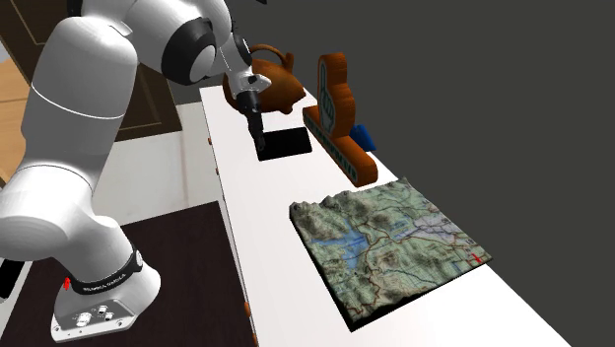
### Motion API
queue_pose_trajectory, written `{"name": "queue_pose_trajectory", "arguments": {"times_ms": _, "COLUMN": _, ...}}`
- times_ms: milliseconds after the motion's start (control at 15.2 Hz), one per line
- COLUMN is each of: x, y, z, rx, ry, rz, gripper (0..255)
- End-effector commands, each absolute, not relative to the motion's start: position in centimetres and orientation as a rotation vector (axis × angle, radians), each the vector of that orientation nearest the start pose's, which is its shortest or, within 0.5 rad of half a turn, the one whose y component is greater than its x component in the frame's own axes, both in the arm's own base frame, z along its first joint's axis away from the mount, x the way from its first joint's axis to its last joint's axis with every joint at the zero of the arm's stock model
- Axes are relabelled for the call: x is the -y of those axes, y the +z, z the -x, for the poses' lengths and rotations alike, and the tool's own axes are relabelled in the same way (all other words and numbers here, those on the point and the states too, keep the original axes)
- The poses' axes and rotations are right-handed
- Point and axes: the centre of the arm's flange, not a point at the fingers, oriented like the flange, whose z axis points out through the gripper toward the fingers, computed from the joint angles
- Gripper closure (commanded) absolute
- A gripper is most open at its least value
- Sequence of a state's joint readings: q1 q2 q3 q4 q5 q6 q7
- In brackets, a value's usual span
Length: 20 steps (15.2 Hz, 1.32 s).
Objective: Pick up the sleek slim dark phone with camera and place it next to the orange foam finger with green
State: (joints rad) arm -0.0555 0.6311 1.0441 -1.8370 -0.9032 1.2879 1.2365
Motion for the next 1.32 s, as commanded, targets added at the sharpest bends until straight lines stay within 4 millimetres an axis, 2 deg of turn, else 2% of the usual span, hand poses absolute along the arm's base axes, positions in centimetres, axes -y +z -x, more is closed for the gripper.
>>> {"name": "queue_pose_trajectory", "arguments": {"times_ms": 0, "x": -36.5, "y": 29.6, "z": -41.7, "rx": -0.044, "ry": 0.004, "rz": -2.294, "gripper": 255}}
{"name": "queue_pose_trajectory", "arguments": {"times_ms": 132, "x": -36.5, "y": 29.6, "z": -41.7, "rx": -0.044, "ry": 0.003, "rz": -2.294, "gripper": 255}}
{"name": "queue_pose_trajectory", "arguments": {"times_ms": 198, "x": -36.5, "y": 29.6, "z": -41.7, "rx": -0.044, "ry": 0.003, "rz": -2.294, "gripper": 0}}
{"name": "queue_pose_trajectory", "arguments": {"times_ms": 528, "x": -36.5, "y": 29.6, "z": -41.7, "rx": -0.044, "ry": 0.003, "rz": -2.294, "gripper": 0}}
{"name": "queue_pose_trajectory", "arguments": {"times_ms": 792, "x": -40.3, "y": 32.9, "z": -41.6, "rx": -0.044, "ry": 0.004, "rz": -2.294, "gripper": 0}}
{"name": "queue_pose_trajectory", "arguments": {"times_ms": 1254, "x": -40.3, "y": 32.9, "z": -41.6, "rx": -0.044, "ry": 0.004, "rz": -2.294, "gripper": 0}}
